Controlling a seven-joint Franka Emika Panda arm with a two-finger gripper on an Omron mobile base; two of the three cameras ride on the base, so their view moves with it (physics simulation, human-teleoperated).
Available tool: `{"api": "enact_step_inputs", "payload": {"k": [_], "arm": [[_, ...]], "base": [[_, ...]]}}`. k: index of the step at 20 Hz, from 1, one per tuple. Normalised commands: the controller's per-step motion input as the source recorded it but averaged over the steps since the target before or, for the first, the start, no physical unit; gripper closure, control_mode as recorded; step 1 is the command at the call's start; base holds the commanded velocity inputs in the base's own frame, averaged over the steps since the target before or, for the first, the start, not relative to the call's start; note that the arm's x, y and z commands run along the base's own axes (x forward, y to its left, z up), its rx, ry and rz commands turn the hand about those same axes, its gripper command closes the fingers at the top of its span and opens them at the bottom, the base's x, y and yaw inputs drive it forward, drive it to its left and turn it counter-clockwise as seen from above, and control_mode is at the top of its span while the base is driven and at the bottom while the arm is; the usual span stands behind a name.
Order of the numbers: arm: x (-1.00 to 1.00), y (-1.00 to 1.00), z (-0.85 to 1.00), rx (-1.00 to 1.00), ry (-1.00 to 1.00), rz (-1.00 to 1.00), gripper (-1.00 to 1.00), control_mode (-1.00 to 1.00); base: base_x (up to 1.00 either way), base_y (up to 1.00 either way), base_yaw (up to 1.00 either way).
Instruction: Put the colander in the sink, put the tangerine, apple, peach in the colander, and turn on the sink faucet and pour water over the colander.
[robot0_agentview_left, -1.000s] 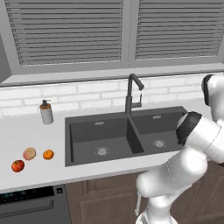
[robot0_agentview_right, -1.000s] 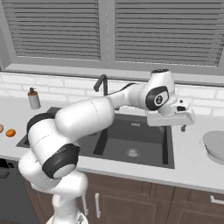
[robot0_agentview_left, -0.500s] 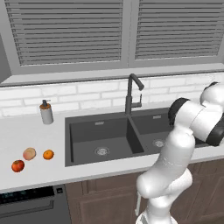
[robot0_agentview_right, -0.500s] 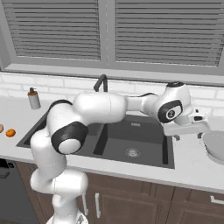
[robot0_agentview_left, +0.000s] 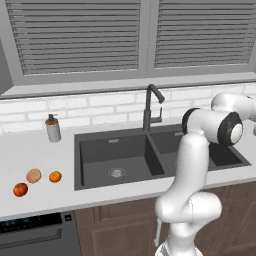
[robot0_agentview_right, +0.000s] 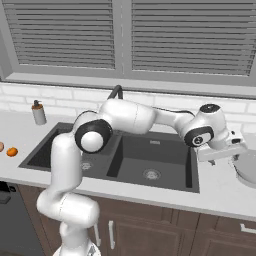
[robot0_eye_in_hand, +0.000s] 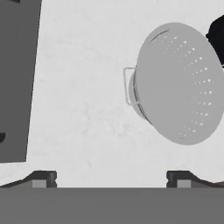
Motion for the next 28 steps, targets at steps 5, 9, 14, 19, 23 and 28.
{"api": "enact_step_inputs", "payload": {"k": [5, 9, 14, 19, 23, 28], "arm": [[0.35, -0.40, -0.19, 0.04, 0.00, 0.15, -1.00, -1.00], [0.21, -0.22, -0.19, 0.04, 0.00, 0.12, -1.00, -1.00], [0.22, -0.06, -0.23, 0.03, 0.00, 0.08, -1.00, -1.00], [0.37, -0.11, -0.31, 0.01, 0.01, 0.05, -1.00, -1.00], [0.33, -0.04, -0.35, 0.00, 0.02, 0.04, -1.00, -1.00], [0.32, -0.08, -0.30, 0.00, 0.00, 0.03, -1.00, -1.00]], "base": [[0.00, 0.00, 0.00], [0.00, 0.00, 0.00], [0.00, 0.00, 0.00], [0.00, 0.00, 0.00], [0.00, 0.00, 0.00], [0.00, 0.00, 0.00]]}}
